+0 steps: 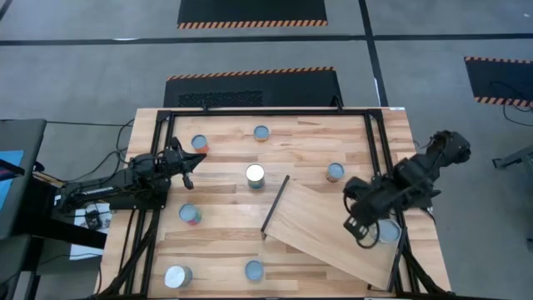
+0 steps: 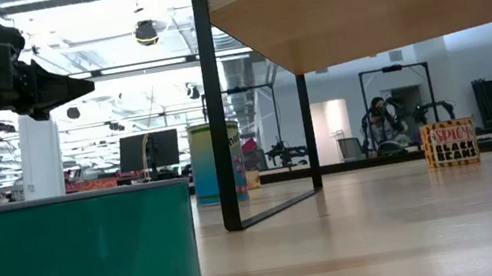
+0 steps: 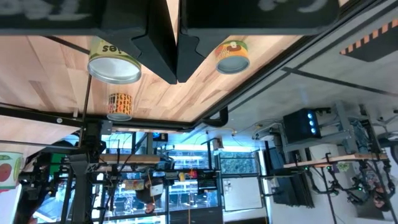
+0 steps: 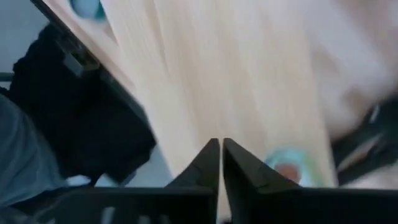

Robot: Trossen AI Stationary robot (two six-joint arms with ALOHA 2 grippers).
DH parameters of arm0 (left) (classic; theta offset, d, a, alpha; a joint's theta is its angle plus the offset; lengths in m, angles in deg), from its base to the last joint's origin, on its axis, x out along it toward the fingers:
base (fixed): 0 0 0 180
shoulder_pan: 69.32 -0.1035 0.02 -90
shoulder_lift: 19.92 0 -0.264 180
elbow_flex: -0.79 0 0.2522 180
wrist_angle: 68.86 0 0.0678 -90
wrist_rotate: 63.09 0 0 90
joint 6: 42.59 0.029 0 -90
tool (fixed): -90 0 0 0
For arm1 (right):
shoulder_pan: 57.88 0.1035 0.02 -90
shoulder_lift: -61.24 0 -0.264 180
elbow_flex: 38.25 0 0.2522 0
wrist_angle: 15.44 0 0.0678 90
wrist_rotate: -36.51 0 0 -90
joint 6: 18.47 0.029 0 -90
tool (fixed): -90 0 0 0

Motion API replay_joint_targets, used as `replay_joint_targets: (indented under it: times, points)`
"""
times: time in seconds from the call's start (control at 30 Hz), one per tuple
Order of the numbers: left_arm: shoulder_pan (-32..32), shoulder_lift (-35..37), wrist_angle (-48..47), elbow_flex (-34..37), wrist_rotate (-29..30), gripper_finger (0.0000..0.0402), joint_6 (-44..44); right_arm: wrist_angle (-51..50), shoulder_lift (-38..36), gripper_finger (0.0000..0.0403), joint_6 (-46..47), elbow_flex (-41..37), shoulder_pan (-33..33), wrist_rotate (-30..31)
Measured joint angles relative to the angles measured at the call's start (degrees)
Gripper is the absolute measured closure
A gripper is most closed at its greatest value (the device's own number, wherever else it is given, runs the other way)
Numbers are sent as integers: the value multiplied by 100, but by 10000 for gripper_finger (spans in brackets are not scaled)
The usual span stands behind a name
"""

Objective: Pick and place cans onto a shelf
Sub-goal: Put the canned tomatoes on the shelf

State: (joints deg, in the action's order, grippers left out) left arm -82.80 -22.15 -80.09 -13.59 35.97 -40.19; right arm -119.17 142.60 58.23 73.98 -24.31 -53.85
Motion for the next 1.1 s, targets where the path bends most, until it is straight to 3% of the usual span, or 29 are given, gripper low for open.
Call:
replay_joint_targets:
  times: [0.1, 0.2, 0.33, 0.67, 1.1]
  points:
    - [0, 1, -2, -2, 0, 401, 0, 29, -15, 395, -949, 2, -328, 579]
    - [-2, 1, 0, -2, 0, 401, 0, 279, -11, 388, -1909, -6, -634, 1206]
    - [-1, 0, -1, -1, -2, 401, 0, 1199, -11, 390, -3400, -234, -1078, 1687]
    - [-1, 1, 0, -1, -4, 401, 0, 3953, -45, 398, -6008, -1724, -2105, 1670]
    - [-2, -1, 2, -2, -6, 401, 0, 8842, -899, 397, -7836, -4460, -2863, 1072]
